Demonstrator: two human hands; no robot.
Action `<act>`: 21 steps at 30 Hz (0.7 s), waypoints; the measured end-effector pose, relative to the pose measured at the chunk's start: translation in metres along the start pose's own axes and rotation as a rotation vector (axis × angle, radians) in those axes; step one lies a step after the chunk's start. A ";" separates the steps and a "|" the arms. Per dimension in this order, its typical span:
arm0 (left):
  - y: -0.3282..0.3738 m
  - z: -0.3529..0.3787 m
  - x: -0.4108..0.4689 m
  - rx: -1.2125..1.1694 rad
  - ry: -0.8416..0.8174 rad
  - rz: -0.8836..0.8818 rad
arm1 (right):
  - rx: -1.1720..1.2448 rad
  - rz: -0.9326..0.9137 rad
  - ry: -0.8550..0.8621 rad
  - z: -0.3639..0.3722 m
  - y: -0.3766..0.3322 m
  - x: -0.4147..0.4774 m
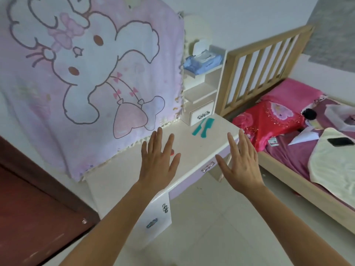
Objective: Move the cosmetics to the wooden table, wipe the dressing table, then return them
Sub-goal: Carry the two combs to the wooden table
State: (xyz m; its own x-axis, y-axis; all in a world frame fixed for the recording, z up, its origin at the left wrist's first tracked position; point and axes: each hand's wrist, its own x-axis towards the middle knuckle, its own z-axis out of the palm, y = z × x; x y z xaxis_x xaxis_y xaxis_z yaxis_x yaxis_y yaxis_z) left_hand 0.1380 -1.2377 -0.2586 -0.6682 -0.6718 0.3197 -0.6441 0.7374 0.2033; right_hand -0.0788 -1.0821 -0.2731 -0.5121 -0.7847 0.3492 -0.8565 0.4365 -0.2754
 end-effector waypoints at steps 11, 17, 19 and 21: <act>-0.006 0.102 0.145 0.062 -0.155 0.005 | 0.010 0.076 -0.160 0.084 0.084 0.131; 0.001 0.178 0.238 0.137 -0.278 -0.099 | 0.015 0.031 -0.345 0.144 0.149 0.231; 0.007 0.200 0.266 0.102 -0.348 -0.172 | 0.013 0.019 -0.433 0.162 0.170 0.263; 0.014 0.220 0.293 0.043 -0.391 -0.229 | 0.022 0.011 -0.492 0.181 0.189 0.292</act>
State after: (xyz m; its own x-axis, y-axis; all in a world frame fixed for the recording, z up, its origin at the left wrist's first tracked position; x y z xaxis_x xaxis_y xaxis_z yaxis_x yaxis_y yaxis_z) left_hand -0.1484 -1.4398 -0.3661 -0.5920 -0.7992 -0.1037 -0.8009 0.5691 0.1863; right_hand -0.3788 -1.3085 -0.3853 -0.4255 -0.8974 -0.1170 -0.8472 0.4404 -0.2970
